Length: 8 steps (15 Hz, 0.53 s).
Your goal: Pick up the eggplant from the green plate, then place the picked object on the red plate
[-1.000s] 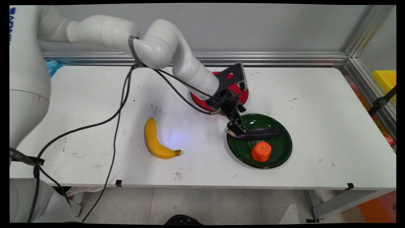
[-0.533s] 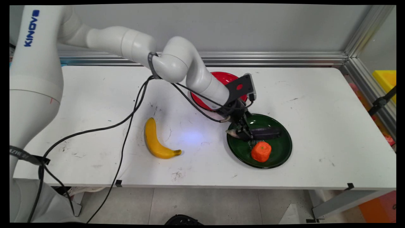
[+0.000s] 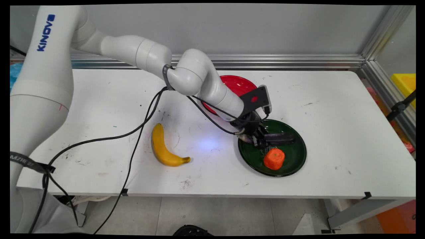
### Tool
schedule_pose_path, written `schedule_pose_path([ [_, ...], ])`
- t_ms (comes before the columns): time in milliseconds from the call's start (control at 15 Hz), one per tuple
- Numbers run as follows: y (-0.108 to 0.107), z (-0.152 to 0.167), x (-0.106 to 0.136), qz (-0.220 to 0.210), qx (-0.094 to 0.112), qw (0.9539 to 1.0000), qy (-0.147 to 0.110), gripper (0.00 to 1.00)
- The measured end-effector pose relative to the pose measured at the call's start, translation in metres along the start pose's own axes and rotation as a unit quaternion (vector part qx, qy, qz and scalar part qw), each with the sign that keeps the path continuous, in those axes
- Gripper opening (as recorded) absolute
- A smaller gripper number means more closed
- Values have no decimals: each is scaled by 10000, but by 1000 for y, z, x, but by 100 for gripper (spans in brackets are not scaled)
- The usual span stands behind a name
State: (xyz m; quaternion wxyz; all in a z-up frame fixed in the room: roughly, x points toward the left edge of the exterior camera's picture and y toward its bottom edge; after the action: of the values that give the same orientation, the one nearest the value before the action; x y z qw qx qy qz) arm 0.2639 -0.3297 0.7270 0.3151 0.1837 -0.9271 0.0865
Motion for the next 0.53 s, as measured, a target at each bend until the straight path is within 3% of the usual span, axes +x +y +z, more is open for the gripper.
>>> schedule_pose_path([
  [333, -2, -9, 10, -50, -16, 9999, 154, 0],
  [533, -4, -30, 22, -101, -25, 9994, 336, 0],
])
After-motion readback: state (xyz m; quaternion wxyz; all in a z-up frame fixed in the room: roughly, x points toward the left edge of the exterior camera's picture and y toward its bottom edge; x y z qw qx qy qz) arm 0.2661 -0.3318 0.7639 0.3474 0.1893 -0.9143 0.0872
